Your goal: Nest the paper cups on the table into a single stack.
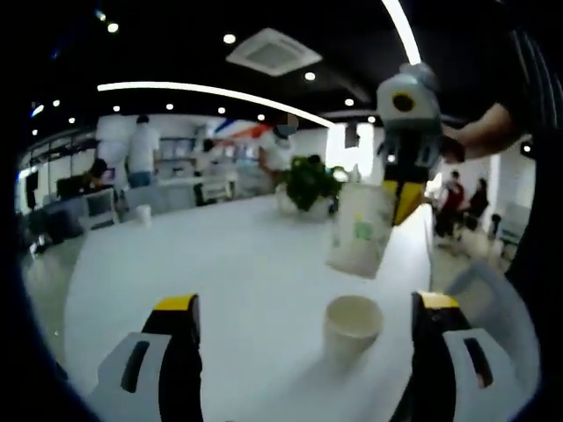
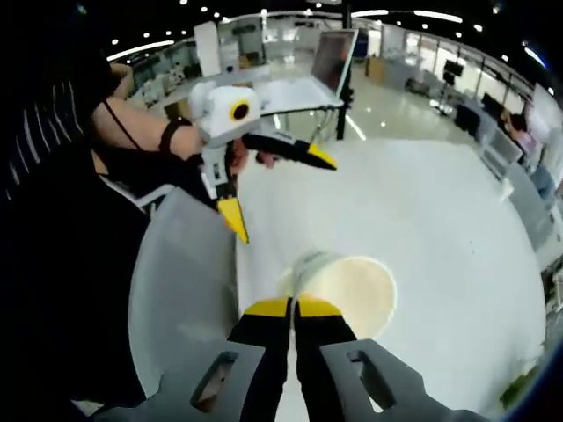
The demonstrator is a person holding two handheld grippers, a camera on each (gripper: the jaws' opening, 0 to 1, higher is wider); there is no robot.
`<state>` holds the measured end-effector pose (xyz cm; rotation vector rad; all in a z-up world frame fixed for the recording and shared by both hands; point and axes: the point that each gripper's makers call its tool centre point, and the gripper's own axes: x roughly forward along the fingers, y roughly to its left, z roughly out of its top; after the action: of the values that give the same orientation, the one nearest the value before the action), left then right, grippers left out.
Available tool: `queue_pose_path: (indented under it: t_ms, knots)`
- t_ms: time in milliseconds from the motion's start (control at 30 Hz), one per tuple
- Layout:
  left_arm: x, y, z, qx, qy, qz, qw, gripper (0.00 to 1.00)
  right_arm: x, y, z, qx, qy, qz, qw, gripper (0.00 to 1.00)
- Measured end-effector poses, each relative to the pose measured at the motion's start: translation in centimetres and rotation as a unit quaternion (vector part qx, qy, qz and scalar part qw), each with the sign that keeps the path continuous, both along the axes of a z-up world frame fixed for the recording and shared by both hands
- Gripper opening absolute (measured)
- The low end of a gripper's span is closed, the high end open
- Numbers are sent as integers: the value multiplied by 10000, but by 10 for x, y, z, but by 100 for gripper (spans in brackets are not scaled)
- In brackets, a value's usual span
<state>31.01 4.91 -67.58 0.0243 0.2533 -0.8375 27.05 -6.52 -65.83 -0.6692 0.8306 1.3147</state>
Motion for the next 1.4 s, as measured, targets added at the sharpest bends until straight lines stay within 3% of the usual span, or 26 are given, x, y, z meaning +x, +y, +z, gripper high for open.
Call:
queue_pose_path:
  t_ms: [100,433,1400]
  knots:
    - [1,10,-3,-236,178,221,9993,98,1,2,-7,-104,35,21,9999,0]
    - [0,23,-13,-150,145,440,9988,98,-1,5,-26,-542,17,351,9979,0]
    - [-2,20,-17,-73,106,337,9993,97,-16,11,-76,-1449,48,998,9844,0]
